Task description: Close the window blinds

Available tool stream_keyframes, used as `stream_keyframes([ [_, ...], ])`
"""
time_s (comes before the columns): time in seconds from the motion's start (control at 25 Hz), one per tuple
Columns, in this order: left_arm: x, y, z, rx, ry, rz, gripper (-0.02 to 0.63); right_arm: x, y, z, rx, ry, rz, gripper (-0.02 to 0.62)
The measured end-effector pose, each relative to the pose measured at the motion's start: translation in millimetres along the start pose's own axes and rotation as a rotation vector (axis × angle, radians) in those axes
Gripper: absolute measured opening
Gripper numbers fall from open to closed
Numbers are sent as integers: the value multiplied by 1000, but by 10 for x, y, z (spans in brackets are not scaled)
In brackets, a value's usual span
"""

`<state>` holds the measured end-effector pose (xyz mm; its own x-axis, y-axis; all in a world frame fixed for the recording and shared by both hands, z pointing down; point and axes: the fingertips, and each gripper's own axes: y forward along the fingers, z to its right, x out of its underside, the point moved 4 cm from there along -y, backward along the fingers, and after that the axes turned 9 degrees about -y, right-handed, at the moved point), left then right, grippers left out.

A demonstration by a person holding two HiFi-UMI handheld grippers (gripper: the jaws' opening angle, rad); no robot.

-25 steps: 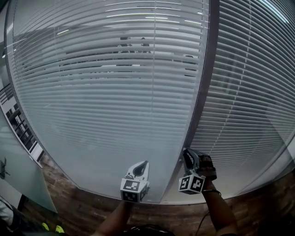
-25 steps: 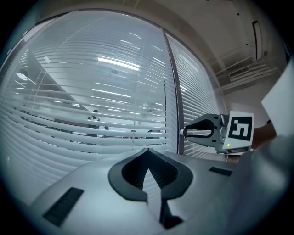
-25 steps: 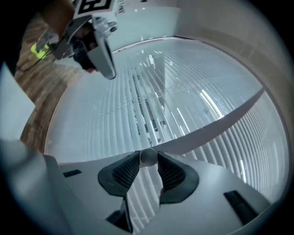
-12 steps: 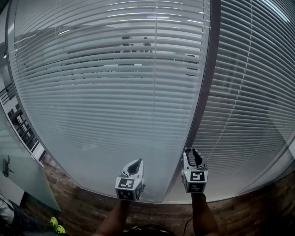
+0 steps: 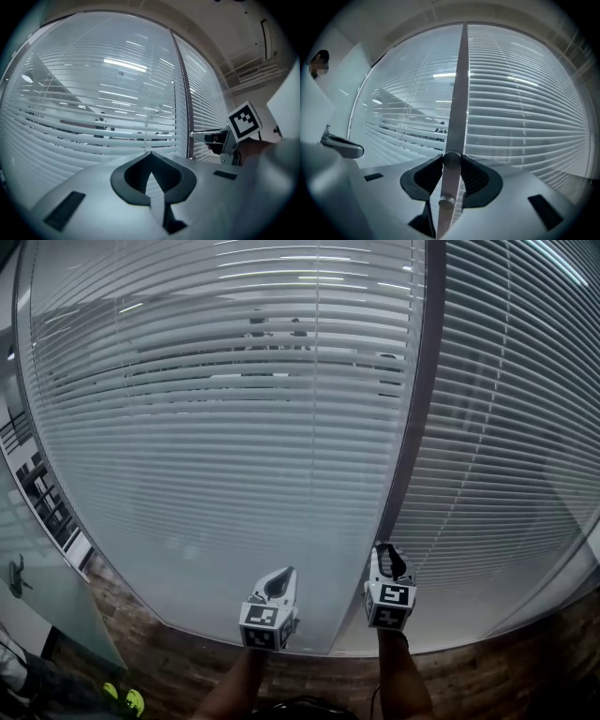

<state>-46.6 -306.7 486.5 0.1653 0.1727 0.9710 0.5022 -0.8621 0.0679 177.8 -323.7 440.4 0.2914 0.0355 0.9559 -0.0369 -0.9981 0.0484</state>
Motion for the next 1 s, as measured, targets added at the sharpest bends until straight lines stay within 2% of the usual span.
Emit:
stream_keyframes([
  [0.52,71,-3,1,1,12,-12,0,-12,7,4,-34,-44,-1,118],
  [0.84,49,14,8,5,13,-4,0,0,24,-26,-11,-191,-15,118],
  [1.0,64,-2,-11,-3,9,-7,0,-48,19,-53,-4,-329,-28,118],
])
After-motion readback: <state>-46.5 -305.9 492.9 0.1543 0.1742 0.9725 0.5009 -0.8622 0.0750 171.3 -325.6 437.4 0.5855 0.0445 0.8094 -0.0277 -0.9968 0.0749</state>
